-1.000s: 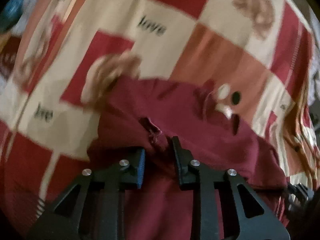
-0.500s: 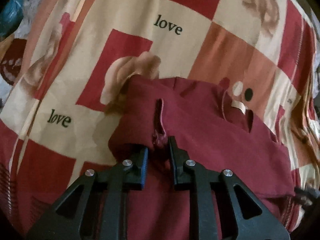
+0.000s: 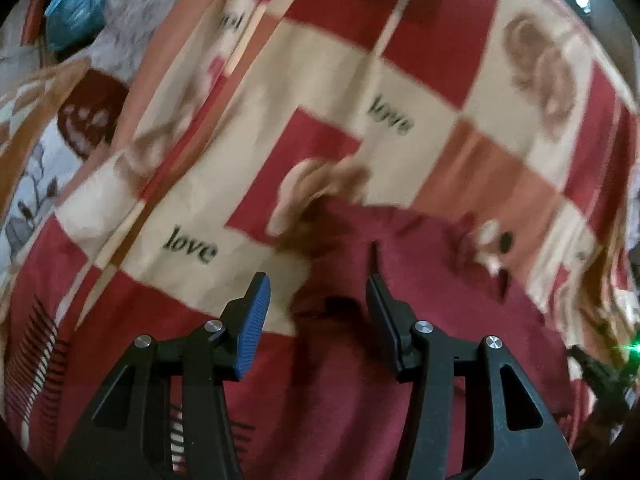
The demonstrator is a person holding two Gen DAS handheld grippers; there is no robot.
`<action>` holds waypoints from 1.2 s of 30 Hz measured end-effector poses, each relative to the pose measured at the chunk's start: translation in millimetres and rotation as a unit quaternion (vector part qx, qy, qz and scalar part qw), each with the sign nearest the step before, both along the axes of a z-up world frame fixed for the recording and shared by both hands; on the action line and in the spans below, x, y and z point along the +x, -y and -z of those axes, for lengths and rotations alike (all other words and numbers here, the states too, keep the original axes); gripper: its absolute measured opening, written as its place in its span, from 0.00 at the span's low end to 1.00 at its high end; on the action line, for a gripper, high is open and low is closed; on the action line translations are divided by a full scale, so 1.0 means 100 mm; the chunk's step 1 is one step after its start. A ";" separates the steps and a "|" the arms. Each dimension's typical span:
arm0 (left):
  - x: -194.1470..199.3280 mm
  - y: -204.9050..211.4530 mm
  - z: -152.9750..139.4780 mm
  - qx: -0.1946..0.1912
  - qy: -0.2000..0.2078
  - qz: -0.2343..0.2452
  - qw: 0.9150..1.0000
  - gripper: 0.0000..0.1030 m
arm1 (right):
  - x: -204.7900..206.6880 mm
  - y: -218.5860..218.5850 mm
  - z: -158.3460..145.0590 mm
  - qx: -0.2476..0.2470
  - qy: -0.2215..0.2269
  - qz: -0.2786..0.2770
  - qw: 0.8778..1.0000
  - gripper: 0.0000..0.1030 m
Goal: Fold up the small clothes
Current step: 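Open the left gripper while the right gripper grasps the sweater side edge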
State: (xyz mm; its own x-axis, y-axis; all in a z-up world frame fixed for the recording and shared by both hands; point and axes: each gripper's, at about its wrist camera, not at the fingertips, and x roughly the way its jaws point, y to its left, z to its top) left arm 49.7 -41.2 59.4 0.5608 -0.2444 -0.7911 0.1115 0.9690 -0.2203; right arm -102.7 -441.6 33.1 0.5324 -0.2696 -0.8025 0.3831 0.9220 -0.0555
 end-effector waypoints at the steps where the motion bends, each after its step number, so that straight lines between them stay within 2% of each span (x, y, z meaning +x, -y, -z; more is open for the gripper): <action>1: 0.04 -0.01 0.08 0.004 -0.014 0.002 1.000 0.48 | 0.00 0.05 0.05 -0.011 -0.013 0.010 1.000 0.07; 3: 0.11 -0.05 0.22 0.012 -0.040 0.002 0.999 0.48 | -0.07 0.20 0.12 0.082 -0.022 0.002 0.996 0.07; 4: 0.13 -0.08 0.27 0.022 -0.053 0.003 0.998 0.48 | -0.14 0.23 0.08 0.110 -0.008 0.007 0.994 0.08; 5: 0.12 -0.09 0.29 0.027 -0.056 0.004 0.998 0.48 | -0.22 0.22 -0.02 0.110 0.011 0.011 0.994 0.13; 7: 0.11 -0.09 0.30 0.051 -0.055 0.005 0.997 0.48 | -0.25 0.12 -0.15 0.106 0.019 -0.008 0.994 0.29; 8: 0.11 -0.07 0.32 0.071 -0.057 0.010 0.996 0.48 | -0.24 0.02 -0.22 0.118 0.027 -0.031 0.992 0.43; 9: 0.10 -0.06 0.34 0.084 -0.058 0.013 0.995 0.48 | -0.23 -0.10 -0.27 0.132 0.036 -0.053 0.989 0.47; 11: 0.09 -0.07 0.36 0.083 -0.057 0.010 0.995 0.48 | -0.14 -0.42 -0.34 0.147 0.041 -0.110 0.982 0.47; 13: 0.11 -0.12 0.37 0.071 -0.061 0.001 0.996 0.48 | 0.00 -0.81 -0.35 0.138 0.033 -0.165 0.976 0.47; 16: 0.09 -0.25 0.31 0.036 -0.051 -0.020 0.998 0.48 | 0.34 -1.42 -0.34 0.134 0.031 -0.237 0.962 0.47; 20: 0.11 -0.42 0.18 -0.037 -0.014 -0.044 0.998 0.48 | 0.76 -2.05 -0.26 0.116 0.039 -0.288 0.950 0.47; 22: 0.20 -0.44 0.23 -0.058 -0.022 -0.049 0.997 0.53 | 1.00 -2.30 -0.14 0.126 0.034 -0.304 0.944 0.47; 24: 0.28 -0.36 0.30 -0.047 -0.035 -0.037 0.998 0.53 | 1.22 -2.49 0.03 0.123 0.016 -0.314 0.942 0.47; 25: 0.33 -0.30 0.35 -0.023 -0.041 -0.033 0.998 0.53 | 1.30 -2.54 0.11 0.118 0.006 -0.317 0.941 0.46; 27: 0.39 -0.21 0.48 0.039 -0.053 -0.031 0.997 0.53 | 1.42 -2.57 0.28 0.109 -0.013 -0.299 0.948 0.22; 29: 0.42 -0.18 0.57 0.054 -0.062 -0.023 0.996 0.55 | 1.47 -2.50 0.34 0.129 -0.014 -0.286 0.949 0.13; 30: 0.42 -0.19 0.57 0.055 -0.062 -0.023 0.996 0.56 | 1.46 -2.44 0.32 0.141 -0.009 -0.281 0.949 0.10; 33: 0.43 -0.24 0.56 0.040 -0.068 -0.025 0.997 0.57 | 1.37 -2.20 0.14 0.208 0.019 -0.264 0.942 0.10; 36: 0.44 -0.28 0.56 0.024 -0.074 -0.028 0.997 0.57 | 1.32 -2.14 -0.03 0.205 0.039 -0.256 0.944 0.10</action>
